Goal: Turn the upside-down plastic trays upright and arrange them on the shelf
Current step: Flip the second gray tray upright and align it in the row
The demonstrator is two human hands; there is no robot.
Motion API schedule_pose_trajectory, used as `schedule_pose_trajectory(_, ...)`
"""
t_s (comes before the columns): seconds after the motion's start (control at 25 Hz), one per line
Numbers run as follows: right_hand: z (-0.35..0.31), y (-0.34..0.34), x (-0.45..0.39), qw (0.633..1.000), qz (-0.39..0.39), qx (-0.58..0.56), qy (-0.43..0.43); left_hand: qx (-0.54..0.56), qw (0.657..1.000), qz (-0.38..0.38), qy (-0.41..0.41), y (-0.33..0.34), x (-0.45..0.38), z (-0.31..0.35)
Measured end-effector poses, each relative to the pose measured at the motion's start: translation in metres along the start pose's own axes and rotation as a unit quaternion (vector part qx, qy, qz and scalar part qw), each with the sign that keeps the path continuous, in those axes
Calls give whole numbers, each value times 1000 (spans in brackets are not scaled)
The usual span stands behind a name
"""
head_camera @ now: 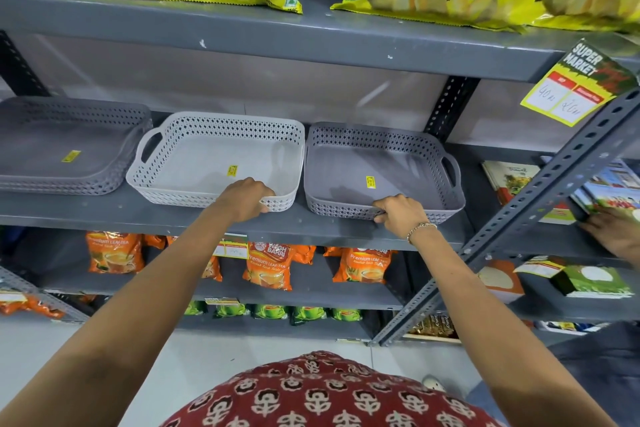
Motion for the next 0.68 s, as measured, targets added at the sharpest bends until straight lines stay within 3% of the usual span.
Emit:
schedule_pose_trajectory(0.12,2,-3,-1,995,-69,-75,-20,80,997,-13,15,-2,2,1)
schedule_pose_trajectory(0.2,-5,-13,-2,990,-81,-108,-45,171,984,22,45,-12,9,6)
schedule_pose_trajectory(0.44,-94,-69,-7,979,79,-141,-128,250,951,159,85,-53,39,-22)
schedule_pose_trajectory(0.68,-230,-81,-22,956,136,-187,-182,213,965,150,22,-66,76,-160)
Point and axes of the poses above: each hand's wrist, its own x-axis away from the middle knuckle, its own y-axis out of the palm, z = x × y, the point moved 6 cm from there along -x, towards the middle knuckle, and after that the axes turned 9 degrees about x, right-handed, at the moved point
